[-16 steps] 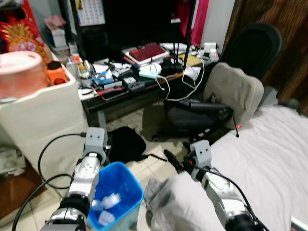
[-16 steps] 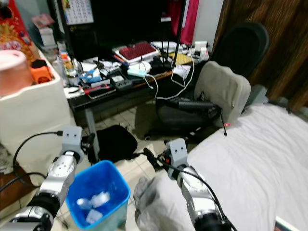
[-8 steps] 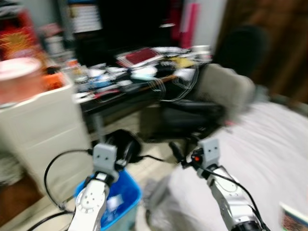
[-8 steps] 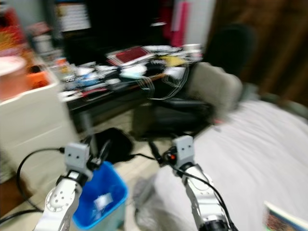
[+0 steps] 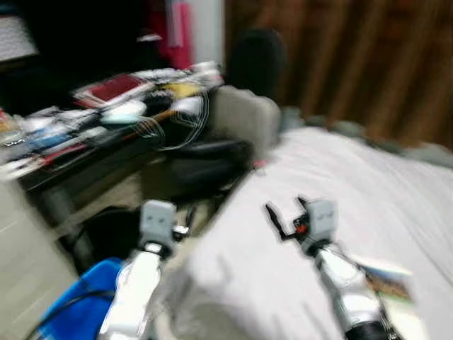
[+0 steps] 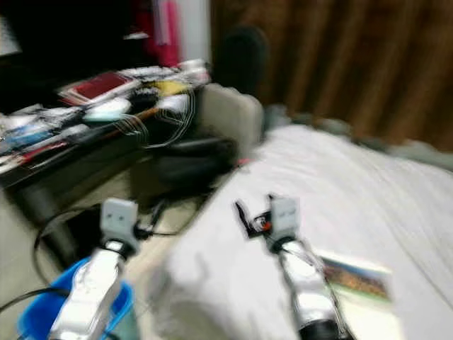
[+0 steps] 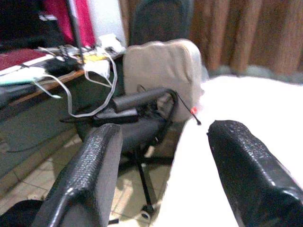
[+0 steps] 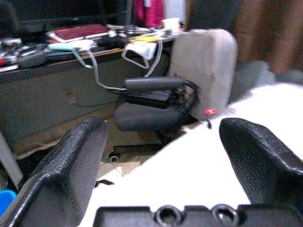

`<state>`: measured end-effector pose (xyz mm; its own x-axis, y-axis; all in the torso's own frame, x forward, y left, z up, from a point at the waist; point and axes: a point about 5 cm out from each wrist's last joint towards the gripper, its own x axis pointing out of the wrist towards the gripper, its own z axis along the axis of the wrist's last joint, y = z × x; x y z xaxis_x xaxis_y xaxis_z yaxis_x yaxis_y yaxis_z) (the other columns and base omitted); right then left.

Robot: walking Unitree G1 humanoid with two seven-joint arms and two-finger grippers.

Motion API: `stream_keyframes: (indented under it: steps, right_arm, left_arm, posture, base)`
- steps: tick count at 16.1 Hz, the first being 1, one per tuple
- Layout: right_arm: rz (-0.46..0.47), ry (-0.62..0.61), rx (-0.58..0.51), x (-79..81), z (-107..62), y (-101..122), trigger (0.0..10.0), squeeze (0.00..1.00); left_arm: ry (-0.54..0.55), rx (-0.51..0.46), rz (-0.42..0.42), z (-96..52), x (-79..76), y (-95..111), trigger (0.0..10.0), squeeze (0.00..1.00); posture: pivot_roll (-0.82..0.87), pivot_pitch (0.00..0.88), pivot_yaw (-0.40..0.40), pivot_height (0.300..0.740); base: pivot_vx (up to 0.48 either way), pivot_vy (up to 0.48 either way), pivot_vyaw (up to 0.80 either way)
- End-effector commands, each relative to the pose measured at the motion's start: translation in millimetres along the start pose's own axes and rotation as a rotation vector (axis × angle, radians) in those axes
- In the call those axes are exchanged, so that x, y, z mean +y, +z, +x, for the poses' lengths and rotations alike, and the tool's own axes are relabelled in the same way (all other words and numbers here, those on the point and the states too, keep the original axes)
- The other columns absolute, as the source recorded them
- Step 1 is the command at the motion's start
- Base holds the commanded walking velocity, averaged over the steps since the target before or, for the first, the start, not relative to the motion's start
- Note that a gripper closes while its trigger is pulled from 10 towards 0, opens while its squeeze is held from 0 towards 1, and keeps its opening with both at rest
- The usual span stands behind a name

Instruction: Clean up the room

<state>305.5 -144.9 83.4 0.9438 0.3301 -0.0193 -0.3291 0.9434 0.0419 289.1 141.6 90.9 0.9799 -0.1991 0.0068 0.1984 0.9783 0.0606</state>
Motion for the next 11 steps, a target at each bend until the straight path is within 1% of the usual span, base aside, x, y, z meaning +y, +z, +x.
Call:
stream_keyframes:
  steps: [1, 4, 5, 7, 8, 9, 11]
  right_arm:
    - [-0.002, -0.019, 0.013, -5.9, -3.8, -2.6, 10.0, 0.00]
    - [0.003, -0.032, 0.019, -7.3, -7.7, -6.5, 10.0, 0.00]
    - [0.004, -0.038, 0.021, -8.0, -9.3, -7.6, 10.0, 0.00]
    - [0.002, -0.047, 0.027, -9.4, -14.8, -11.5, 10.0, 0.00]
    - [-0.004, -0.046, 0.035, -9.8, -16.5, -13.7, 10.0, 0.00]
    - [-0.022, -0.034, 0.043, -9.1, -16.9, -15.2, 10.0, 0.00]
    - [-0.038, -0.026, 0.051, -8.8, -15.9, -15.1, 10.0, 0.00]
  left_arm:
    - [-0.010, 0.018, 0.002, 3.9, -4.2, -2.5, 10.0, 0.00]
    - [-0.014, 0.045, 0.010, 7.1, -3.8, -6.0, 10.0, 0.00]
    - [0.006, 0.061, 0.010, 6.5, -1.6, -9.3, 10.0, 0.00]
    - [0.097, 0.147, -0.005, 5.6, 8.3, -23.9, 10.0, 0.00]
    - [0.123, 0.174, -0.006, 6.3, 10.8, -27.8, 10.0, 0.00]
    - [0.118, 0.155, -0.008, 7.5, 9.2, -25.7, 10.0, 0.00]
    - [0.134, 0.118, -0.048, 9.3, 6.5, -19.7, 10.0, 0.00]
  posture:
    - [0.00, 0.000, -0.002, 0.740]
    - [-0.01, 0.000, 0.012, 0.740]
    - [-0.01, 0.000, 0.013, 0.740]
    - [-0.02, 0.000, 0.013, 0.740]
    - [-0.02, 0.000, 0.011, 0.740]
    - [-0.02, 0.000, 0.009, 0.740]
    - [-0.01, 0.000, 0.003, 0.740]
  base:
    - [0.000, 0.000, -0.74]
    - [0.000, 0.000, -0.74]
    - [0.000, 0.000, -0.74]
    - [0.000, 0.000, -0.74]
    - [0.000, 0.000, -0.74]
    - [0.000, 0.000, -0.74]
    - [0.000, 0.000, -0.74]
